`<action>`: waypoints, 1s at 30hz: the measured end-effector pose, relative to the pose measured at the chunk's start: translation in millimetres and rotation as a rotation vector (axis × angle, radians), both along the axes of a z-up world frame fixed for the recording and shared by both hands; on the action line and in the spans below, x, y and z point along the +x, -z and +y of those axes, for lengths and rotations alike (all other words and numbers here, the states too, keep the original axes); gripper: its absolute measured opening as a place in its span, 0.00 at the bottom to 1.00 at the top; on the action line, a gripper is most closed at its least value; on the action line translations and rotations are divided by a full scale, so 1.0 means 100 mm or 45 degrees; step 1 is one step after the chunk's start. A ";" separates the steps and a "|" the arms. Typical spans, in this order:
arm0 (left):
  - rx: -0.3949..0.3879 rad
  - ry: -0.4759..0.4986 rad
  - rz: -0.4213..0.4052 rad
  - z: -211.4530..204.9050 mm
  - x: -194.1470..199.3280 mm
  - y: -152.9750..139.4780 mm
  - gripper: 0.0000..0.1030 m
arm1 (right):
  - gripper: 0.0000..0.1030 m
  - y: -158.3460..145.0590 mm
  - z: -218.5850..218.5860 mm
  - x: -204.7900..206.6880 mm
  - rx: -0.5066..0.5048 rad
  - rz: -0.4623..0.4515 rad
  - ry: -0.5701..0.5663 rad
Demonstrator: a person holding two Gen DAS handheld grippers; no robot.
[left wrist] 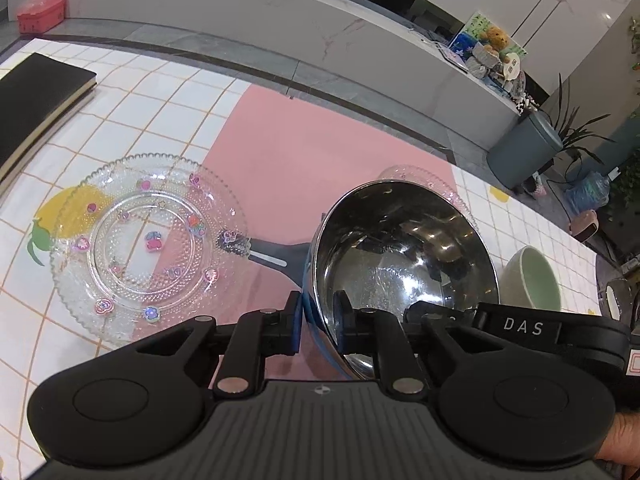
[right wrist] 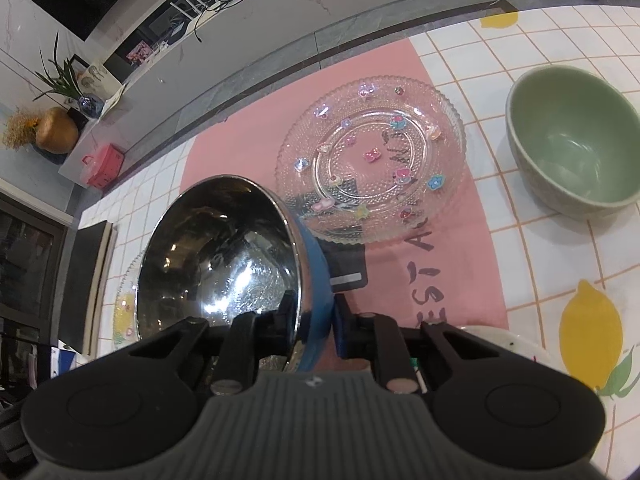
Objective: Organize plates and bowls
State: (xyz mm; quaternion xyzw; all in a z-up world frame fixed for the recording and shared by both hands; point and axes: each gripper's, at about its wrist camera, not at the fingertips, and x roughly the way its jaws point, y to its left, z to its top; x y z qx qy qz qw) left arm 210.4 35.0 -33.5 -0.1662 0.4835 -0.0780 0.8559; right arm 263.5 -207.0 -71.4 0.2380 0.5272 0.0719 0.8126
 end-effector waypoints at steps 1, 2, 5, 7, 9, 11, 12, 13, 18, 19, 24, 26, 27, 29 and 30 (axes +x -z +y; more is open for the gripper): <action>-0.003 0.002 -0.005 0.01 0.00 -0.01 0.17 | 0.16 -0.02 0.00 -0.01 0.004 -0.002 0.000; -0.007 0.004 -0.009 0.02 -0.02 -0.03 0.17 | 0.16 -0.04 0.00 -0.03 0.009 -0.004 0.001; -0.022 0.012 -0.024 0.03 -0.06 -0.09 0.17 | 0.16 -0.10 -0.04 -0.11 0.033 -0.007 0.007; -0.027 0.019 -0.041 0.04 -0.11 -0.14 0.17 | 0.16 -0.14 -0.06 -0.18 0.057 -0.007 0.012; -0.028 0.029 -0.061 0.03 -0.17 -0.21 0.17 | 0.16 -0.20 -0.08 -0.26 0.071 -0.013 0.013; -0.026 0.041 -0.087 0.03 -0.25 -0.29 0.17 | 0.16 -0.29 -0.09 -0.35 0.080 -0.030 0.013; -0.024 0.048 -0.102 0.02 -0.30 -0.33 0.17 | 0.16 -0.34 -0.10 -0.40 0.084 -0.039 0.014; -0.022 0.055 -0.116 0.02 -0.34 -0.37 0.17 | 0.16 -0.39 -0.11 -0.45 0.088 -0.049 0.014; -0.008 0.092 -0.161 0.00 -0.58 -0.57 0.17 | 0.16 -0.62 -0.14 -0.72 0.112 -0.085 0.013; -0.002 0.098 -0.166 0.00 -0.63 -0.60 0.17 | 0.16 -0.65 -0.15 -0.77 0.116 -0.089 0.011; 0.043 0.126 -0.191 -0.04 -0.88 -0.77 0.17 | 0.16 -0.80 -0.15 -1.02 0.136 -0.106 -0.001; 0.073 0.150 -0.196 -0.07 -1.00 -0.82 0.17 | 0.16 -0.88 -0.16 -1.13 0.131 -0.122 -0.009; 0.084 0.164 -0.197 -0.08 -1.07 -0.84 0.17 | 0.16 -0.92 -0.16 -1.20 0.127 -0.130 -0.014; 0.093 0.186 -0.192 -0.09 -1.20 -0.85 0.17 | 0.16 -0.97 -0.18 -1.34 0.129 -0.138 -0.021; 0.097 0.200 -0.188 -0.09 -1.25 -0.86 0.17 | 0.16 -0.98 -0.19 -1.40 0.125 -0.137 -0.025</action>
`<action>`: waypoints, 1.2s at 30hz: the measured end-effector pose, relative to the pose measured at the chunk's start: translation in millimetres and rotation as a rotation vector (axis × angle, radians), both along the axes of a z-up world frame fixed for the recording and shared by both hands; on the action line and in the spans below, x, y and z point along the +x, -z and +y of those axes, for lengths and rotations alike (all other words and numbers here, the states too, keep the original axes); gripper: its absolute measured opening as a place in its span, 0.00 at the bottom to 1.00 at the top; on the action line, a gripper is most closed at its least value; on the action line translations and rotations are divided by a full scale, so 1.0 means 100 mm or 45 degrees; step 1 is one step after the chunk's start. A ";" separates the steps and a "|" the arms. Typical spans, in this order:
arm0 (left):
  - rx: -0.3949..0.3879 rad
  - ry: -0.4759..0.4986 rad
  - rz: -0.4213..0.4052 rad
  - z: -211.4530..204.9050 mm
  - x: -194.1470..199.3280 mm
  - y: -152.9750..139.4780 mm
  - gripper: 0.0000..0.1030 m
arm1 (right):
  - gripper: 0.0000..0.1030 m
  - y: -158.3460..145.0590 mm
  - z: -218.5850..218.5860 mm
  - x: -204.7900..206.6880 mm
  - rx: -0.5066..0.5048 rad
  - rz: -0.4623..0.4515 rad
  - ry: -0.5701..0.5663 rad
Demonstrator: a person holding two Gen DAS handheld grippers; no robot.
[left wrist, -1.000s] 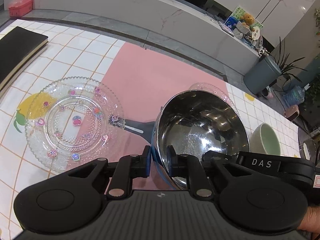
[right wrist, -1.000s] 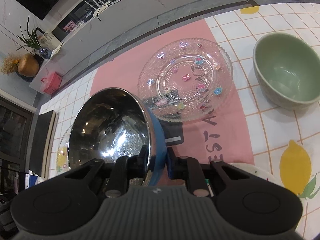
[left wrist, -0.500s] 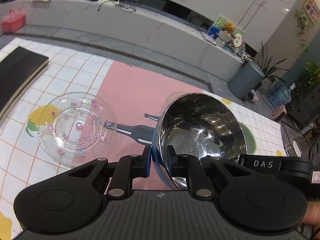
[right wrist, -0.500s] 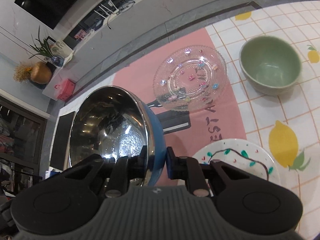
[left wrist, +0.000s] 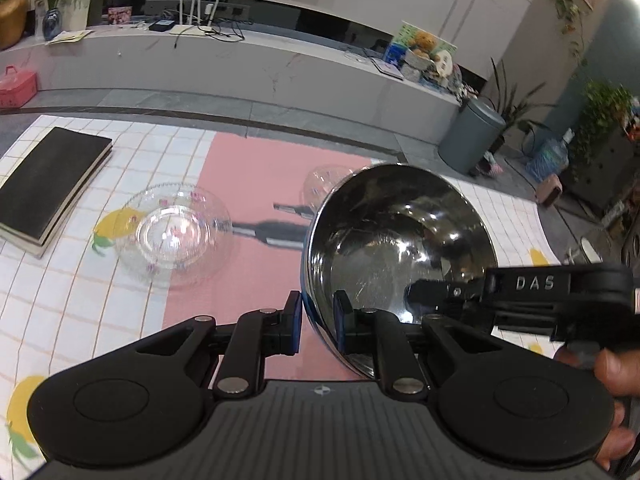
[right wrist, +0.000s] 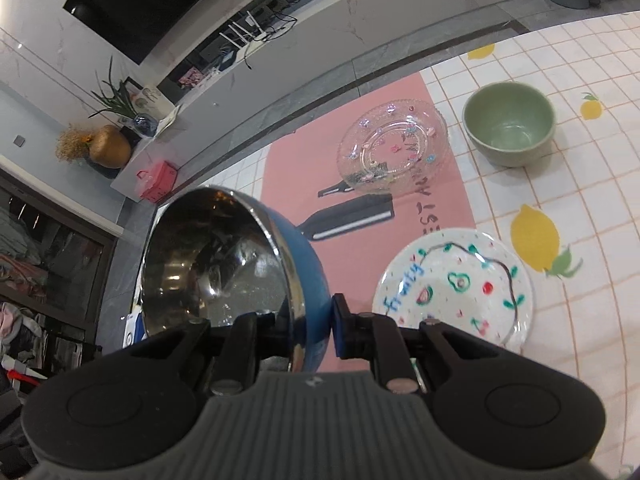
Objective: Organize plates and bowls
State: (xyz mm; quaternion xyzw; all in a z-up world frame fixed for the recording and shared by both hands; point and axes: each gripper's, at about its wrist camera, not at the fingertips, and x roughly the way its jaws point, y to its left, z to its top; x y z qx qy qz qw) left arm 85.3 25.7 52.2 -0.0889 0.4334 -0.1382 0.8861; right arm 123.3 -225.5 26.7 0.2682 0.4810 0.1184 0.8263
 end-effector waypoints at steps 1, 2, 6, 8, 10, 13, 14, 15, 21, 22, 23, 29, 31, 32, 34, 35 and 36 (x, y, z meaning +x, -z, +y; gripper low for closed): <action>0.009 0.013 0.007 -0.01 -0.05 0.00 0.18 | 0.16 0.01 -0.01 -0.07 -0.002 0.004 -0.003; 0.023 0.027 0.014 -0.03 -0.11 0.01 0.18 | 0.16 0.01 -0.02 -0.14 -0.004 0.012 -0.008; 0.066 0.084 0.033 -0.07 -0.32 0.05 0.18 | 0.16 0.12 -0.05 -0.42 -0.001 0.062 -0.028; 0.073 0.110 0.050 -0.08 -0.40 0.08 0.18 | 0.16 0.17 -0.08 -0.53 0.011 0.088 -0.029; 0.082 0.135 0.066 -0.10 -0.50 0.12 0.18 | 0.16 0.21 -0.10 -0.64 0.011 0.100 -0.027; 0.113 0.165 0.072 -0.14 -0.64 0.17 0.17 | 0.16 0.24 -0.11 -0.77 0.004 0.105 -0.021; 0.121 0.172 0.075 -0.15 -0.68 0.19 0.17 | 0.16 0.25 -0.11 -0.81 0.002 0.104 -0.019; 0.126 0.177 0.078 -0.17 -0.72 0.20 0.18 | 0.16 0.25 -0.12 -0.84 0.001 0.104 -0.017; 0.138 0.204 0.102 -0.20 -0.89 0.27 0.18 | 0.16 0.29 -0.15 -0.99 -0.007 0.108 -0.011; 0.140 0.208 0.105 -0.21 -0.91 0.27 0.18 | 0.16 0.30 -0.16 -1.02 -0.008 0.110 -0.010; 0.140 0.212 0.106 -0.21 -0.93 0.28 0.18 | 0.16 0.31 -0.16 -1.04 -0.010 0.113 -0.009; 0.136 0.233 0.121 -0.25 -1.00 0.30 0.18 | 0.16 0.34 -0.19 -1.15 -0.014 0.123 -0.007; 0.136 0.238 0.133 -0.26 -1.01 0.31 0.18 | 0.17 0.37 -0.20 -1.17 -0.015 0.135 -0.009; 0.139 0.243 0.140 -0.26 -1.01 0.32 0.18 | 0.17 0.38 -0.20 -1.18 -0.016 0.142 -0.009; 0.145 0.251 0.149 -0.28 -1.02 0.33 0.18 | 0.17 0.40 -0.20 -1.18 -0.026 0.150 -0.014; 0.151 0.255 0.151 -0.28 -1.02 0.33 0.18 | 0.17 0.40 -0.20 -1.19 -0.031 0.151 -0.015; 0.154 0.259 0.153 -0.29 -1.03 0.33 0.18 | 0.17 0.41 -0.19 -1.19 -0.035 0.152 -0.018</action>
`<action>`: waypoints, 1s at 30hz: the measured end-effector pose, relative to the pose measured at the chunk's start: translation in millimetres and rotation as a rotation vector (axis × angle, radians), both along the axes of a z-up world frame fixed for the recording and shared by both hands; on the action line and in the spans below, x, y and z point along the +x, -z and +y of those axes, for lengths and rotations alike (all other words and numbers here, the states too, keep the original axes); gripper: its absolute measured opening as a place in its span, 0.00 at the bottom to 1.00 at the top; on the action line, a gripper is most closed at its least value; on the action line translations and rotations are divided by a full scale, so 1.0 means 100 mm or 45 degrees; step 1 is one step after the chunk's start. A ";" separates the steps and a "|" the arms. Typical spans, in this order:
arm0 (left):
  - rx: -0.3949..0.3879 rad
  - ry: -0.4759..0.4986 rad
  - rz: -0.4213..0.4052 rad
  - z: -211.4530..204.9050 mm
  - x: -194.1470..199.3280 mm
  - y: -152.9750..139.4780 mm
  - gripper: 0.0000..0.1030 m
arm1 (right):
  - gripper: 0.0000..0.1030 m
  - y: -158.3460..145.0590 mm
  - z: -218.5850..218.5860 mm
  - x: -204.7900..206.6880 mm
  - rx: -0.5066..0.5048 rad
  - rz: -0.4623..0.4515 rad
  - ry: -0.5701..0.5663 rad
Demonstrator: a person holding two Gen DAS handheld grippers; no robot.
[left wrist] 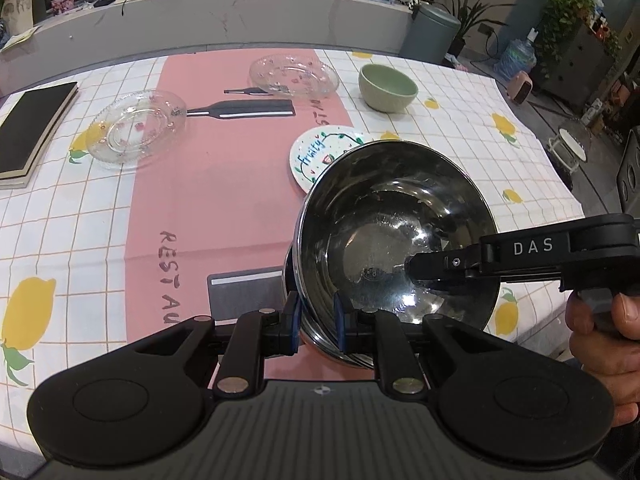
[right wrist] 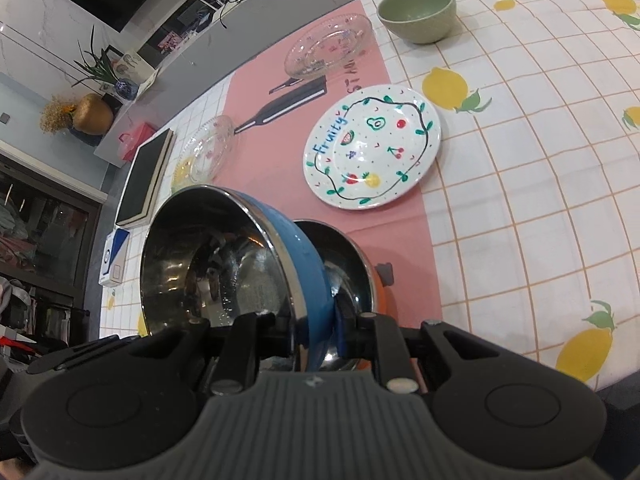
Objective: Organize plates and bowls
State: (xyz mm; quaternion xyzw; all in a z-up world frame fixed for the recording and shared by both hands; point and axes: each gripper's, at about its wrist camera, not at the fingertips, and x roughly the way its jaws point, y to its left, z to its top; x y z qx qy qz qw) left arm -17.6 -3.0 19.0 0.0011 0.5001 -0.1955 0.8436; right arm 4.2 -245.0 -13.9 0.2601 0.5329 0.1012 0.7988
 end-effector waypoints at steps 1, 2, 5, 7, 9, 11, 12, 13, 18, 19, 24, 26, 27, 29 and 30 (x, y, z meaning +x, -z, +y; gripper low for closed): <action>0.002 0.004 0.002 0.00 0.00 0.00 0.18 | 0.17 0.00 0.00 -0.01 -0.005 0.001 -0.003; 0.005 0.009 0.004 0.00 -0.01 0.01 0.18 | 0.17 0.01 0.01 -0.01 -0.009 0.003 -0.006; 0.026 0.030 0.012 -0.03 -0.01 0.03 0.19 | 0.18 0.05 0.03 -0.01 -0.029 0.017 -0.015; 0.038 0.037 0.026 -0.05 0.00 0.07 0.19 | 0.18 0.07 0.04 0.00 -0.047 0.023 -0.018; 0.043 0.039 0.040 -0.06 0.01 0.10 0.19 | 0.18 0.07 0.06 0.00 -0.067 0.021 -0.024; 0.047 0.038 0.048 -0.06 0.01 0.12 0.18 | 0.18 0.07 0.08 -0.01 -0.089 0.015 -0.036; 0.048 0.037 0.053 -0.06 0.01 0.13 0.18 | 0.18 0.07 0.10 -0.01 -0.105 0.010 -0.044; 0.054 0.039 0.055 -0.06 0.01 0.14 0.19 | 0.18 0.07 0.12 -0.01 -0.126 0.005 -0.053; 0.085 0.044 0.052 -0.09 0.01 0.16 0.19 | 0.20 0.05 0.21 -0.02 -0.220 -0.041 -0.099; 0.083 0.043 0.055 -0.09 0.01 0.17 0.19 | 0.21 0.04 0.23 -0.02 -0.237 -0.051 -0.110; 0.083 0.038 0.061 -0.08 0.03 0.18 0.19 | 0.24 0.02 0.35 -0.04 -0.348 -0.110 -0.172; 0.086 0.038 0.063 -0.08 0.03 0.18 0.19 | 0.25 0.00 0.40 -0.06 -0.389 -0.132 -0.195; 0.087 0.039 0.064 -0.08 0.03 0.19 0.19 | 0.25 0.00 0.42 -0.07 -0.410 -0.144 -0.206; 0.087 0.040 0.065 -0.08 0.03 0.19 0.19 | 0.24 -0.02 0.46 -0.08 -0.458 -0.173 -0.224; 0.086 0.040 0.065 -0.08 0.03 0.19 0.19 | 0.24 -0.03 0.47 -0.09 -0.485 -0.189 -0.233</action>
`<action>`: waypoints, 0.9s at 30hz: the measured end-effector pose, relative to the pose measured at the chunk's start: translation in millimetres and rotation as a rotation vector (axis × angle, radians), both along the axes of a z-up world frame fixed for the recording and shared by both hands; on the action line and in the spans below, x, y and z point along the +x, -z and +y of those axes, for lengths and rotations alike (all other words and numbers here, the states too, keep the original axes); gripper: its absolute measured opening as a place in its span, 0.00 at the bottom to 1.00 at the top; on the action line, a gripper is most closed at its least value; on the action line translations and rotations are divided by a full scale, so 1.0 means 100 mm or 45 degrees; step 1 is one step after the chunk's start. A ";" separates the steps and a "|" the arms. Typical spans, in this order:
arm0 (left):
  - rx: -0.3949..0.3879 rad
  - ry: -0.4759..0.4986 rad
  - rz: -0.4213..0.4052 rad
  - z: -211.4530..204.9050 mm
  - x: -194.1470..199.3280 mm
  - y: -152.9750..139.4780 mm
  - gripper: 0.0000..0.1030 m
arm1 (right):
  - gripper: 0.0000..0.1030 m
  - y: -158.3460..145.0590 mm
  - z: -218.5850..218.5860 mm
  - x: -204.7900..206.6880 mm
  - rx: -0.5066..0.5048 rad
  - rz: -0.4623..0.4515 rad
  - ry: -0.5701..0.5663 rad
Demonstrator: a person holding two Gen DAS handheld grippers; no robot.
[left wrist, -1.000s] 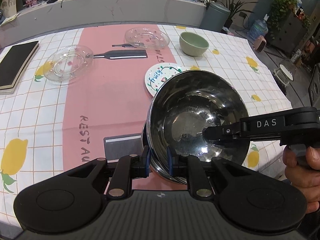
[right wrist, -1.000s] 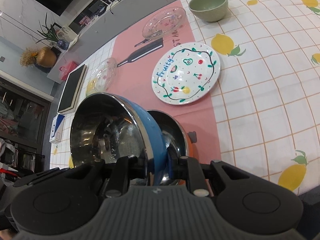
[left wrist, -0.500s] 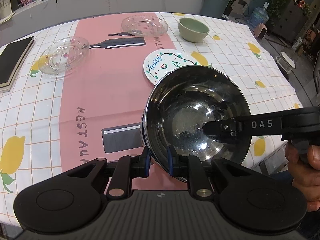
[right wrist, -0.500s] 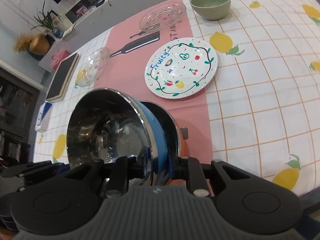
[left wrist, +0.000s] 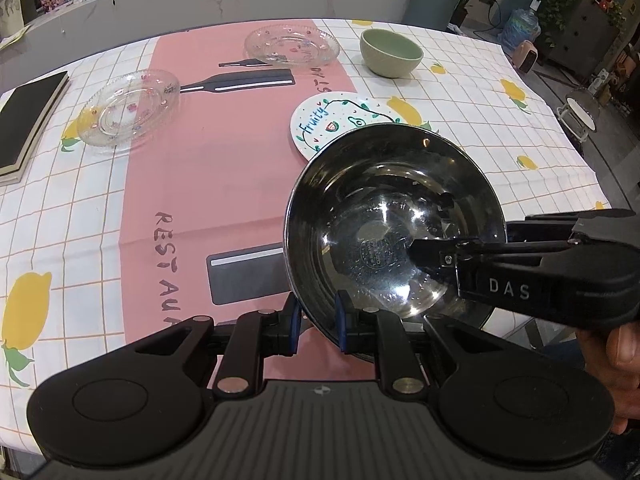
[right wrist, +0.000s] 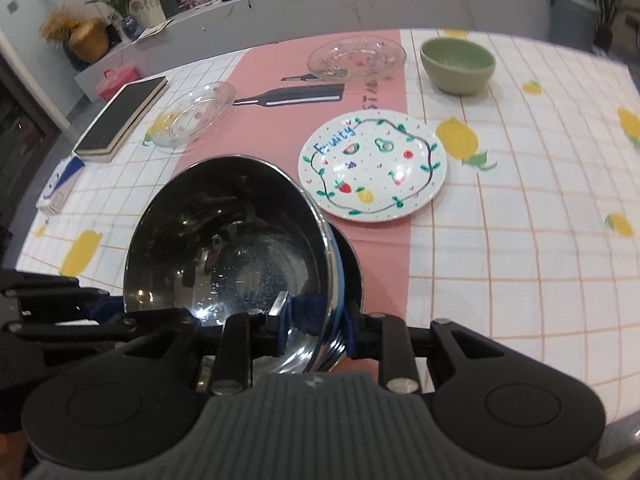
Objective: Organize plates and bowls
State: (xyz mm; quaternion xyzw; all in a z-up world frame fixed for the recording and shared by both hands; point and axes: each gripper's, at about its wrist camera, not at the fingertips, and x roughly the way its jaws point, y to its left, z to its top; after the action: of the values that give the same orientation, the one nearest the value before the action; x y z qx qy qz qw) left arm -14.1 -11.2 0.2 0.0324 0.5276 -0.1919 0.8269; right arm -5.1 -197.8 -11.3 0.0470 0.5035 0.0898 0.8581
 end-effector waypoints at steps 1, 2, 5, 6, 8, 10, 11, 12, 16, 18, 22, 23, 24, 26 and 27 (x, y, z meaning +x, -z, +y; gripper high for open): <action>-0.002 0.000 0.001 0.00 0.00 0.00 0.19 | 0.24 -0.01 0.02 -0.01 -0.027 -0.016 -0.010; -0.004 0.000 0.001 0.00 0.01 0.00 0.19 | 0.24 -0.02 0.04 -0.02 -0.052 -0.032 -0.020; -0.004 0.006 0.005 -0.01 0.01 0.01 0.19 | 0.25 -0.05 0.09 -0.05 -0.121 -0.072 -0.045; -0.001 0.006 0.006 -0.01 0.01 0.02 0.19 | 0.25 -0.05 0.10 -0.06 -0.142 -0.086 -0.062; 0.004 0.004 0.008 -0.01 0.01 0.03 0.19 | 0.18 -0.06 0.12 -0.07 -0.190 -0.116 -0.073; -0.004 0.002 0.011 -0.01 0.02 0.03 0.19 | 0.16 -0.06 0.10 -0.06 -0.189 -0.114 -0.067; -0.004 0.001 0.009 -0.01 0.02 0.03 0.20 | 0.16 -0.07 0.09 -0.05 -0.185 -0.114 -0.060; -0.003 0.000 0.006 -0.01 0.02 0.03 0.20 | 0.17 -0.08 0.09 -0.05 -0.191 -0.122 -0.059; 0.006 -0.004 -0.008 -0.01 0.01 0.02 0.18 | 0.17 -0.09 0.05 -0.05 -0.189 -0.136 -0.033; 0.005 -0.006 -0.007 -0.01 0.01 0.01 0.18 | 0.11 -0.11 0.03 -0.05 -0.186 -0.139 -0.032; 0.003 -0.007 -0.007 -0.01 0.01 0.01 0.18 | 0.01 -0.10 -0.01 -0.03 -0.188 -0.126 -0.018; 0.004 -0.008 -0.008 -0.01 0.01 0.01 0.18 | 0.01 -0.09 -0.01 -0.04 -0.182 -0.122 -0.016; 0.003 -0.008 -0.008 0.00 0.02 0.01 0.18 | 0.01 -0.09 -0.02 -0.04 -0.178 -0.120 -0.014; 0.003 -0.008 -0.008 0.00 0.01 0.01 0.18 | 0.01 -0.09 -0.02 -0.04 -0.177 -0.119 -0.014; 0.003 -0.009 -0.008 0.00 0.02 0.02 0.19 | 0.01 -0.09 -0.02 -0.04 -0.177 -0.118 -0.014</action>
State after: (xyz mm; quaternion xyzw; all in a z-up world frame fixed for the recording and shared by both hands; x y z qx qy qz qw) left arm -12.6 -11.6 -1.4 0.0322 0.5252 -0.1883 0.8292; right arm -9.0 -199.9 -2.2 -0.0196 0.4684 0.0616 0.8811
